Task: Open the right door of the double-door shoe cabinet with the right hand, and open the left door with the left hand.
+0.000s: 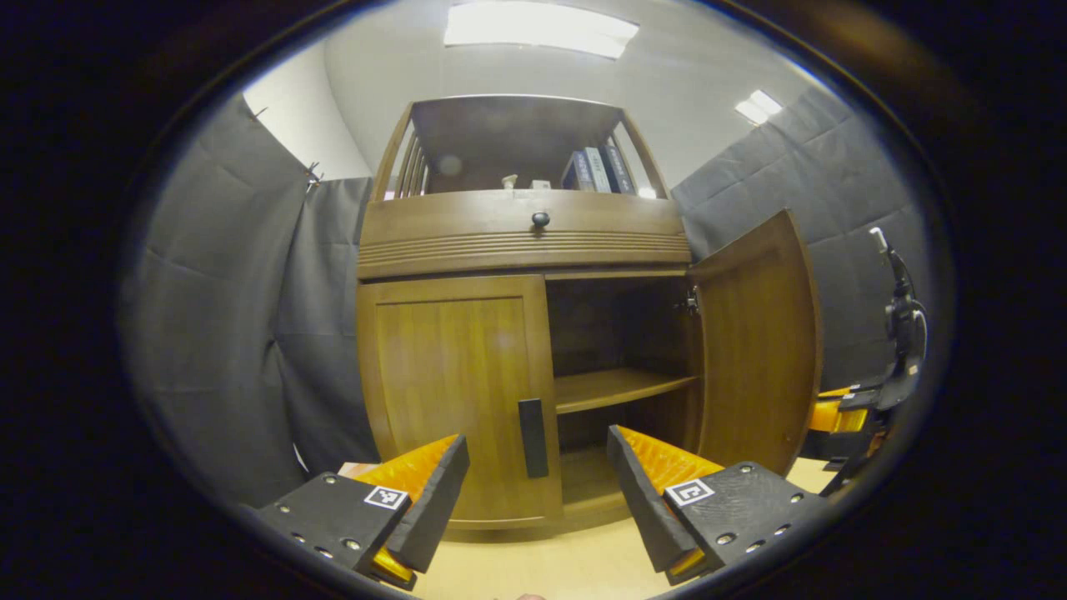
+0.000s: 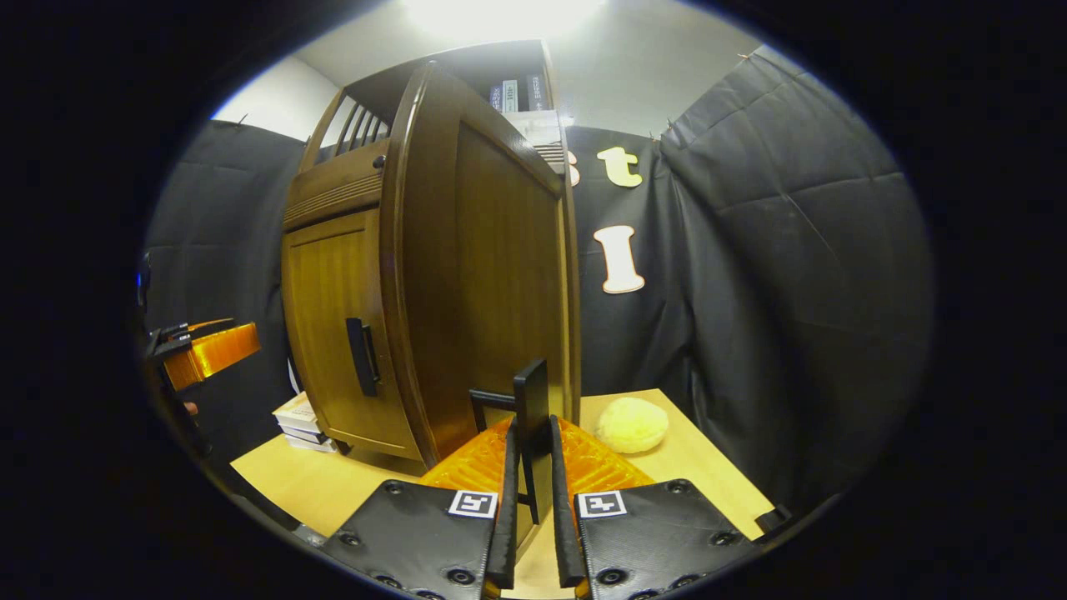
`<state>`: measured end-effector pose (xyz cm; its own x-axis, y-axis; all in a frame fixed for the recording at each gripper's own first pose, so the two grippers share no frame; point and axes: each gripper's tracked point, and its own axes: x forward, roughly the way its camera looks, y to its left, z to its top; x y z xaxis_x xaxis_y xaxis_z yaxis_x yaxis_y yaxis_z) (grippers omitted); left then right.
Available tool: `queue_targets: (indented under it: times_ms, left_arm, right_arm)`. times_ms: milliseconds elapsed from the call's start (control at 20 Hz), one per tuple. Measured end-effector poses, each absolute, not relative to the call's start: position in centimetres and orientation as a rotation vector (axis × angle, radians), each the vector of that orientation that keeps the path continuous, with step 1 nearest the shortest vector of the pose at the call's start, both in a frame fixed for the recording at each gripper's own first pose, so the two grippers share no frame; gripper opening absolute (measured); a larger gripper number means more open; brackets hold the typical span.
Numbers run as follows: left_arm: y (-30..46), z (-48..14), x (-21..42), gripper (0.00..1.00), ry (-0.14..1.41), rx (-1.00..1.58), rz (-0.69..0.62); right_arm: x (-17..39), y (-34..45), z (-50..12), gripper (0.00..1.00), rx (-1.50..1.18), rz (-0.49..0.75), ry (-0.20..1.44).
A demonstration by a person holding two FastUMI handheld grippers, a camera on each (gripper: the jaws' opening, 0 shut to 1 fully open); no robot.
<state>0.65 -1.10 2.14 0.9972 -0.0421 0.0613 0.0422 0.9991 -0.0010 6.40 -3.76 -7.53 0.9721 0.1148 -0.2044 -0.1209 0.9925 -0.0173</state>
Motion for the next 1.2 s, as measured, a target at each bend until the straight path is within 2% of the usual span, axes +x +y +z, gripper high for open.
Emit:
queue_targets:
  times_ms: [100,150,250,300,350,500,550,750,900,1050,1100,1200]
  left_arm:
    - [-1.5,2.1,1.0,0.99,-0.060,0.002,-0.045]
    - [-1.7,2.1,1.1,0.99,-0.059,0.006,-0.048]
    - [-2.1,2.4,1.4,0.99,-0.064,0.018,-0.050]
    - [-2.3,2.5,1.6,0.99,-0.066,0.022,-0.053]
    - [-2.4,2.4,1.9,0.96,-0.067,0.026,-0.054]
    - [-2.5,2.0,2.7,0.99,-0.065,0.034,-0.051]
    - [-2.6,1.8,3.1,0.99,-0.065,0.033,-0.049]
    - [-2.2,1.2,4.7,0.99,-0.064,0.044,-0.023]
    - [-1.8,0.7,6.4,0.99,-0.059,0.048,0.004]
    - [-0.9,-0.1,8.0,0.99,-0.051,0.050,0.037]
    - [-0.8,-0.3,8.6,0.96,-0.052,0.048,0.046]
    - [0.0,-0.7,9.7,0.99,-0.055,0.040,0.068]
  right_arm:
    - [6.5,-5.1,-7.3,0.21,-0.027,0.101,0.202]
    - [6.4,-5.8,-7.2,0.14,-0.020,0.092,0.201]
    - [6.2,-7.1,-6.9,0.15,-0.009,0.076,0.201]
    - [5.9,-7.8,-6.5,0.05,-0.012,0.064,0.191]
    - [5.6,-8.7,-6.0,0.15,-0.020,0.047,0.182]
    - [4.3,-11.4,-4.6,0.16,-0.041,-0.020,0.157]
    - [3.6,-12.6,-4.0,0.08,-0.041,-0.042,0.146]
    - [1.4,-14.2,-1.9,0.09,-0.014,-0.077,0.106]
    - [-0.5,-14.4,-0.9,0.30,-0.029,-0.078,0.086]
    - [-2.2,-14.5,-0.3,0.81,-0.035,-0.076,0.072]
    - [-2.6,-14.8,-0.2,0.98,-0.037,-0.087,0.066]
    - [-3.0,-15.1,-0.3,0.92,-0.031,-0.098,0.067]
